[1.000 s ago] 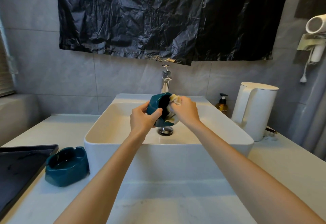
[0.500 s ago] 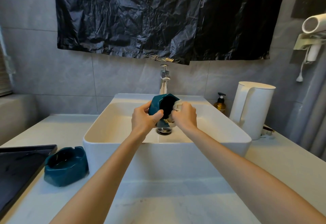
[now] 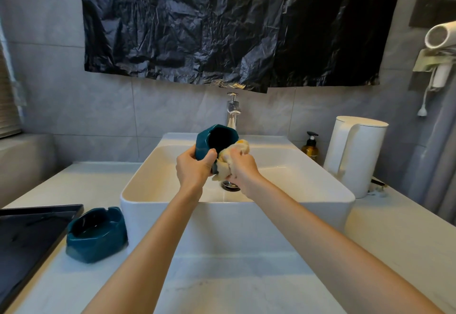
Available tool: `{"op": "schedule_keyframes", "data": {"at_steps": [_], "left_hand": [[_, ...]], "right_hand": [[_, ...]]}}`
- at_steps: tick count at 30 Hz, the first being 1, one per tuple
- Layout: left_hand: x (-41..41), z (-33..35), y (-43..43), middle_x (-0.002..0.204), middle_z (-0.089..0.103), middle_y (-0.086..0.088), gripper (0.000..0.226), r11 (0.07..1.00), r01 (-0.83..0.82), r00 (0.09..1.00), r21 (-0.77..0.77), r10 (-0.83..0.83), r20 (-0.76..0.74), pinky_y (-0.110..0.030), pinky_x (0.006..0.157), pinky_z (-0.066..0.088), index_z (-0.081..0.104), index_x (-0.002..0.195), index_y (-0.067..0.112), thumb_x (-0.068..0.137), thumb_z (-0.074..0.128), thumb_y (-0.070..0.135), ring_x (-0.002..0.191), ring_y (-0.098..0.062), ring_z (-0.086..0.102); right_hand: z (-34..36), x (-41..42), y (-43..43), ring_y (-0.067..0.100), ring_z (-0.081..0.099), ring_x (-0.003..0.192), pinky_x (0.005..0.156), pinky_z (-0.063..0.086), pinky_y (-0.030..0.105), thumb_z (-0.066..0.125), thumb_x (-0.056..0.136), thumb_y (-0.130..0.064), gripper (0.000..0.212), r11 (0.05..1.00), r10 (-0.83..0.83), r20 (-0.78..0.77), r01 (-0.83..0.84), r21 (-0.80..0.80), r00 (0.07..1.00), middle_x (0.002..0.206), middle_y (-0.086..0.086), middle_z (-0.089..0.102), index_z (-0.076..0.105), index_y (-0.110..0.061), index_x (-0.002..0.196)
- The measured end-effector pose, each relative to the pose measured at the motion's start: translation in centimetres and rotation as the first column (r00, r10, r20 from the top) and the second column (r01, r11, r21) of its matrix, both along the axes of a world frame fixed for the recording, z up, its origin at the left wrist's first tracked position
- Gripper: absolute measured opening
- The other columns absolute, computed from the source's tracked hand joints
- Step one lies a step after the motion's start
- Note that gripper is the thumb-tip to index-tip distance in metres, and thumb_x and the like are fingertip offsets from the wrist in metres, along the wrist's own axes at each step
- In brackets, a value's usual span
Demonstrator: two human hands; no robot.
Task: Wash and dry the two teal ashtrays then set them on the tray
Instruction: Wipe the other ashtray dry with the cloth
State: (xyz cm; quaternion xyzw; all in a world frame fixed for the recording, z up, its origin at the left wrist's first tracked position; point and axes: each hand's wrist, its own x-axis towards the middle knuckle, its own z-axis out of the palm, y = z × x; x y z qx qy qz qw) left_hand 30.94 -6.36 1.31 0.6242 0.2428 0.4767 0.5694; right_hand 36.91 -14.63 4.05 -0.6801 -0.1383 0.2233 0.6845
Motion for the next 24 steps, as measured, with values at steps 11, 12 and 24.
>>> {"op": "schedule_keyframes", "data": {"at_steps": [11,12,24], "left_hand": [[-0.4,0.7,-1.8,0.085,0.070,0.004,0.026,0.955,0.053,0.998,0.292,-0.062,0.020,-0.046,0.073,0.059,0.066,0.094,0.033,0.069,0.069,0.027,0.084,-0.021,0.066],[-0.4,0.7,-1.7,0.084,0.070,0.004,0.024,0.958,0.058,0.998,0.281,-0.066,0.020,-0.048,0.071,0.059,0.065,0.091,0.035,0.068,0.068,0.029,0.084,-0.024,0.067],[-0.8,0.7,-1.5,0.091,0.072,0.002,0.029,0.937,0.000,1.000,0.349,-0.010,0.027,-0.033,0.076,0.058,0.070,0.107,0.020,0.078,0.070,0.019,0.087,-0.018,0.066]], "right_hand": [[1.2,2.1,-1.7,0.026,0.056,0.090,0.071,0.044,0.030,0.061,0.087,-0.009,0.010,0.952,-0.179,0.574,0.287,-0.102,0.799,0.106,0.013,0.065,0.060,-0.008,0.098],[1.4,2.3,-1.8,0.027,0.057,0.097,0.072,0.044,0.029,0.061,0.088,-0.008,0.023,0.952,-0.154,0.674,0.292,-0.095,0.722,0.110,0.012,0.064,0.060,-0.008,0.111],[-0.4,1.1,-0.1,0.024,0.055,0.091,0.076,0.048,0.033,0.056,0.092,-0.019,0.028,0.961,-0.275,0.199,0.271,0.049,0.941,0.110,0.011,0.060,0.050,-0.009,0.117]]}}
